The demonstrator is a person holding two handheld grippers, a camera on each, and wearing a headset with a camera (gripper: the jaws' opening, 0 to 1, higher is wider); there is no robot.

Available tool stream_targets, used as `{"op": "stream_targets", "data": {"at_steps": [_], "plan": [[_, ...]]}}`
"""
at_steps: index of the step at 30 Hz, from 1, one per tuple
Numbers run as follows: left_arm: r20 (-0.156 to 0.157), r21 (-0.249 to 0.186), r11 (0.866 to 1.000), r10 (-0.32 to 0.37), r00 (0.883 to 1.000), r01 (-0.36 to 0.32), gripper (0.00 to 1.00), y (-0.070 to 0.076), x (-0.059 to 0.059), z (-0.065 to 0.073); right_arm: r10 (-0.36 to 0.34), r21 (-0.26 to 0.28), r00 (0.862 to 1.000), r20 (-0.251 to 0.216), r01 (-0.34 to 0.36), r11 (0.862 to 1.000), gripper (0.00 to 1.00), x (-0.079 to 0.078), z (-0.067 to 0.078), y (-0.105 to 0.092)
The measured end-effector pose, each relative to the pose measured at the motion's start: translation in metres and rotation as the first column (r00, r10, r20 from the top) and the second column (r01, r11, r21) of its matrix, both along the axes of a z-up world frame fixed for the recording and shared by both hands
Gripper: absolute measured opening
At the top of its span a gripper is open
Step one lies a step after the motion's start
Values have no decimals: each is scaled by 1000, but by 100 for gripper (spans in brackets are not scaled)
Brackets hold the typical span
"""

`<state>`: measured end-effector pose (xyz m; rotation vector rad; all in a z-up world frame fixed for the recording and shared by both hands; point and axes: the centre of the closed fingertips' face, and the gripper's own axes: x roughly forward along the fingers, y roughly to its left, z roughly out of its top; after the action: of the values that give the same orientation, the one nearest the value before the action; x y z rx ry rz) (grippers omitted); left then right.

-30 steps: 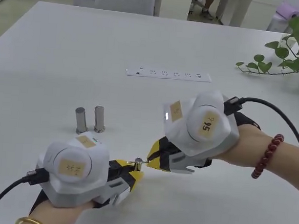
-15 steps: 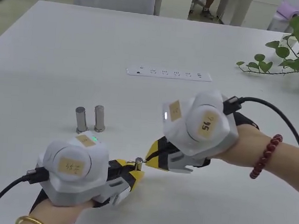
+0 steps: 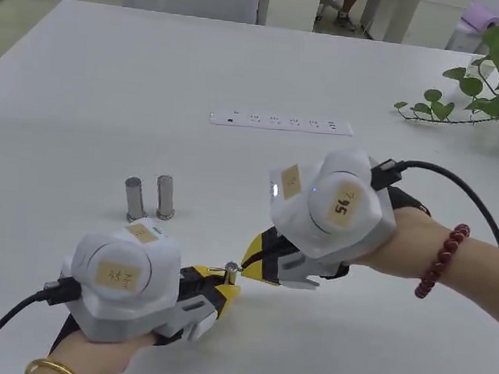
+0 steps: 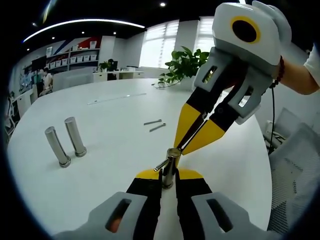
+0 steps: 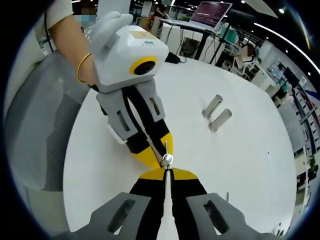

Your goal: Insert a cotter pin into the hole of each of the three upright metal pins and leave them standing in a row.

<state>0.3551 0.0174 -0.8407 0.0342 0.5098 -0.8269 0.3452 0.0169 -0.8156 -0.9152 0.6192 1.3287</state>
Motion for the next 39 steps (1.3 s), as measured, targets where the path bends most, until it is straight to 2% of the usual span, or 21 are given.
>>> {"op": "stream_targets", "data": {"at_steps": [6, 14, 20, 27, 31, 36, 39], "plan": [[-7, 0, 1000, 2, 1000, -2, 9, 0, 0, 0, -11, 7, 1000, -19, 12, 1000, 7, -2, 0, 1], [-8, 3, 1000, 15, 1000, -15, 18, 4, 1, 1, -37, 34, 998, -45, 39, 999, 11, -2, 2, 2], [-14, 13, 1000, 15, 1000, -15, 24, 9, -3, 2, -56, 70, 996, -70, 61, 996, 14, -2, 5, 5], [-6, 21, 1000, 20, 1000, -20, 31, 18, -8, 6, -65, 98, 993, -99, 74, 992, 16, -1, 5, 8], [1, 33, 999, 29, 1000, -29, 39, 24, -11, 7, -58, 109, 993, -105, 69, 992, 16, -1, 5, 10], [2, 16, 999, 49, 999, -49, 44, 31, -14, 13, -46, 121, 992, -115, 60, 991, 14, -1, 4, 14], [12, 11, 998, 54, 998, -54, 46, 34, -16, 18, -40, 117, 993, -113, 53, 992, 14, 0, 3, 15]]}}
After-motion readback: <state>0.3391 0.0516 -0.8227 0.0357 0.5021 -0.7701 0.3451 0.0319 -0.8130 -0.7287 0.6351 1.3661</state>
